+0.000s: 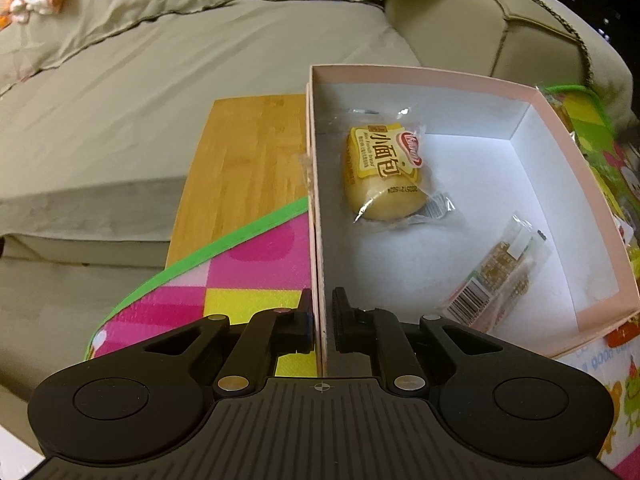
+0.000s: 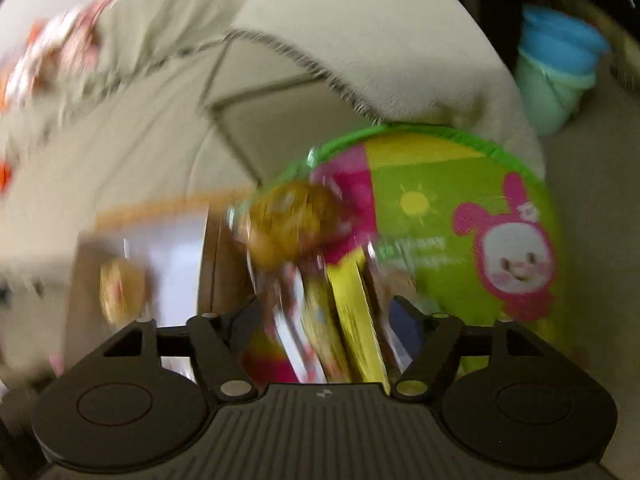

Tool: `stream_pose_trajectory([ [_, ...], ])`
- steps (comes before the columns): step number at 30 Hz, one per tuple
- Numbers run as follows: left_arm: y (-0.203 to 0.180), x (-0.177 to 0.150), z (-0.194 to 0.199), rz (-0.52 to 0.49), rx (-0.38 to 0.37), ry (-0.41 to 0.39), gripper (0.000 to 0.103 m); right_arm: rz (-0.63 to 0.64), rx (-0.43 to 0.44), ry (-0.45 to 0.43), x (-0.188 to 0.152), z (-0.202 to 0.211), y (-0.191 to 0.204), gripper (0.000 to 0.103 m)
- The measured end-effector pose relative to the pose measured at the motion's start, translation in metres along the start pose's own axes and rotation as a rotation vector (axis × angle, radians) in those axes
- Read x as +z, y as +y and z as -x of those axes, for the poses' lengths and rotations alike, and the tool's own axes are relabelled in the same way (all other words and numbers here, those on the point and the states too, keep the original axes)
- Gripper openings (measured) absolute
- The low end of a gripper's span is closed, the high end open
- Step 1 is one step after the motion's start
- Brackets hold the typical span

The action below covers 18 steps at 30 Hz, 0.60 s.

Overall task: Organize objects
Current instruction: 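Move the right gripper back over the snack pile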

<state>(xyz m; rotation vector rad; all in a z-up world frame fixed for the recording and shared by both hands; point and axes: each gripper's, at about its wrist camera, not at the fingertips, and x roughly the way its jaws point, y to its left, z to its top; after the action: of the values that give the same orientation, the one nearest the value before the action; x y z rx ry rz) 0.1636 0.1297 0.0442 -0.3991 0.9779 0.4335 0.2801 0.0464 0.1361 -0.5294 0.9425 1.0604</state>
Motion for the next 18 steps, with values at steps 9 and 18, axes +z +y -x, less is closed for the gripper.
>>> stream_pose_trajectory([
  [9,-0.002,0.002,-0.001,0.027,0.025,0.01,0.011,-0.248,0.043,0.062,0.063,-0.091,-0.006,0.081],
  [18,-0.002,0.001,-0.001,0.062,0.032,-0.002,0.011,0.183,-0.022,0.145,0.019,-0.078,0.007,0.068],
])
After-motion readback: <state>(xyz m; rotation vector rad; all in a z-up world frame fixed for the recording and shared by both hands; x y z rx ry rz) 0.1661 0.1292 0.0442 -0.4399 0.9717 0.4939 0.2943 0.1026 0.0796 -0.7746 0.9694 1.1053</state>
